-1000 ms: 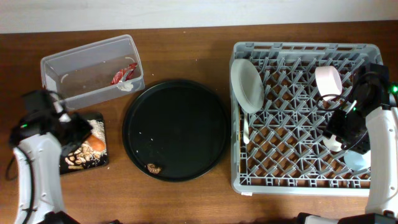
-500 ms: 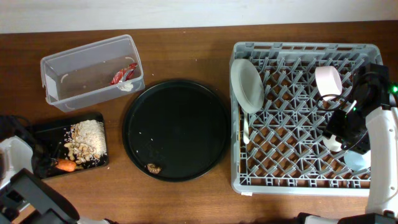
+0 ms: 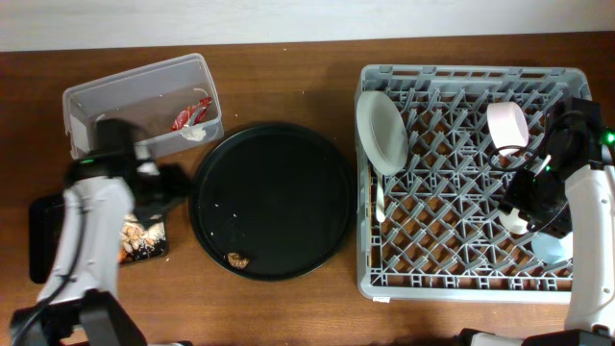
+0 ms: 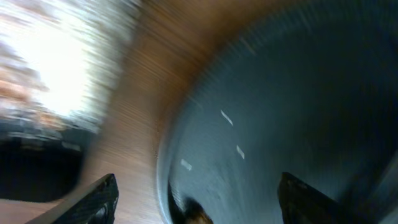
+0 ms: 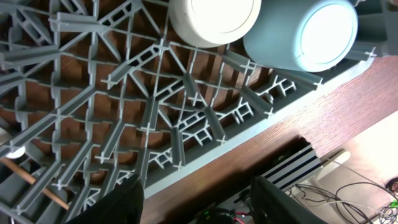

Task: Sort waste into correct bins and load items into the dishwasher rack
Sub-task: 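Grasp the shell on the black tray with the left gripper, move to board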

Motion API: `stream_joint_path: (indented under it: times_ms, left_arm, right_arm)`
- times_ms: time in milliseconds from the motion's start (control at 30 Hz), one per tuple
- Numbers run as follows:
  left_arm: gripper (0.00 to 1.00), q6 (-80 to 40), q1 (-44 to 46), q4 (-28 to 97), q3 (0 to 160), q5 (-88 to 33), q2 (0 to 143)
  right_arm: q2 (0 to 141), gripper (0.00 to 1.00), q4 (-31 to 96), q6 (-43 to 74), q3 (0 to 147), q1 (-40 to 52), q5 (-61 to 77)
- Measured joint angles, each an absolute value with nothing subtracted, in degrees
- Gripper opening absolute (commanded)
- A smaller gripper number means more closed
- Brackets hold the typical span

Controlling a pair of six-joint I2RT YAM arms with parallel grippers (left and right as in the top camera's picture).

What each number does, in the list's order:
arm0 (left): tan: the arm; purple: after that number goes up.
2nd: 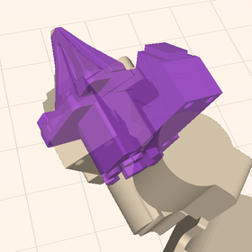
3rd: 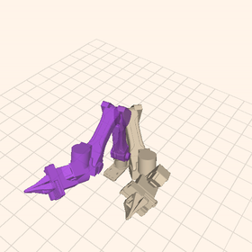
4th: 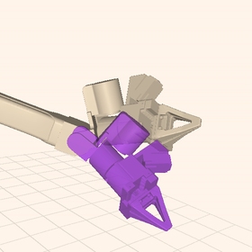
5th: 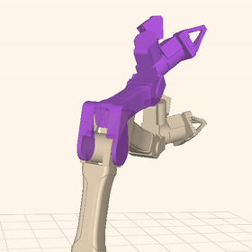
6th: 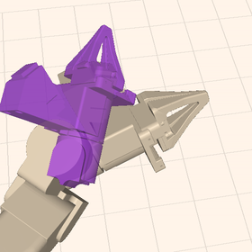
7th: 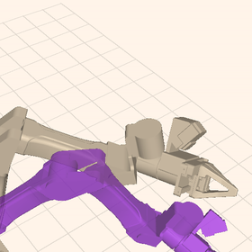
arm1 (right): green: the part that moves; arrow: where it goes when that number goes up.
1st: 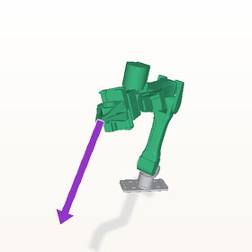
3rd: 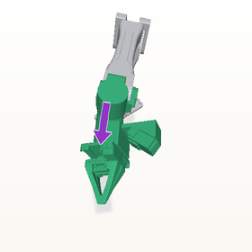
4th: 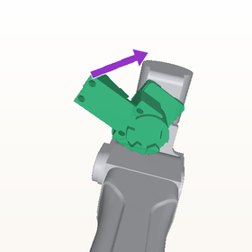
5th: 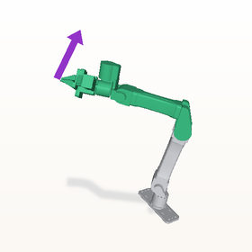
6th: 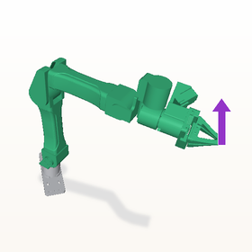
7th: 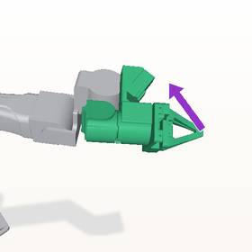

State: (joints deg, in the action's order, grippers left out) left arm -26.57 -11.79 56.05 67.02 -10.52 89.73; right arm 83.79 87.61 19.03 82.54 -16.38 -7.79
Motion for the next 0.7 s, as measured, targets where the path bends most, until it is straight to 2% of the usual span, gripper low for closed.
stream_joint_path:
  times_ms: [67, 167, 300, 333, 367, 400, 433, 533, 600, 633, 700]
  left_arm:
    - [0.83, -25.69, 3.92, 56.23, 63.02, -11.25, 90.59]
    - [0.82, -26.11, 16.01, 57.8, 57.45, -11.57, 95.39]
    - [0.81, -27.53, 16.6, 58.3, 54.78, -10.24, 96.42]
    - [0.71, -28.1, 16.67, 58.11, 54.61, -9.52, 96.42]
    - [0.57, -28.32, 16.67, 57.67, 54.48, -8.97, 96.42]
    - [0.5, -28.45, 16.67, 57.43, 54.35, -8.58, 96.44]
    - [0.49, -28.67, 16.67, 57.36, 54.02, -8.27, 96.44]
    - [0.29, -28.88, 16.67, 57.39, 53.78, -7.86, 96.47]
    - [0.05, -28.97, 16.67, 57.19, 53.78, -7.88, 96.47]
    - [0.01, -29.1, 16.67, 56.93, 53.78, -7.9, 96.47]
    - [0.0, -29.19, 16.67, 56.34, 53.78, -7.92, 96.47]
  right_arm:
    - [83.79, 0.58, 87.61, 19.03, 82.54, -16.36, -7.77]
    - [83.79, 0.58, 87.59, 19.0, 82.54, -16.38, -7.62]
    - [83.79, 0.58, 87.59, 19.0, 82.54, -16.36, -7.62]
    - [83.79, 0.58, 87.59, 19.0, 82.54, -16.38, -7.62]
    - [83.79, 0.58, 87.61, 19.0, 82.54, -16.36, -7.62]
    - [83.79, 0.58, 87.59, 19.0, 82.54, -16.36, -7.62]
    - [83.79, 0.58, 87.59, 19.0, 82.54, -16.36, -7.62]
    - [83.79, 0.58, 87.59, 19.05, 82.54, -16.38, -7.62]
    - [83.79, 0.58, 87.59, 18.98, 82.54, -16.36, -7.62]
    - [83.79, 0.58, 87.59, 18.98, 82.54, -16.36, -7.62]
    - [83.79, 0.58, 87.61, 19.0, 82.54, -16.36, -7.62]
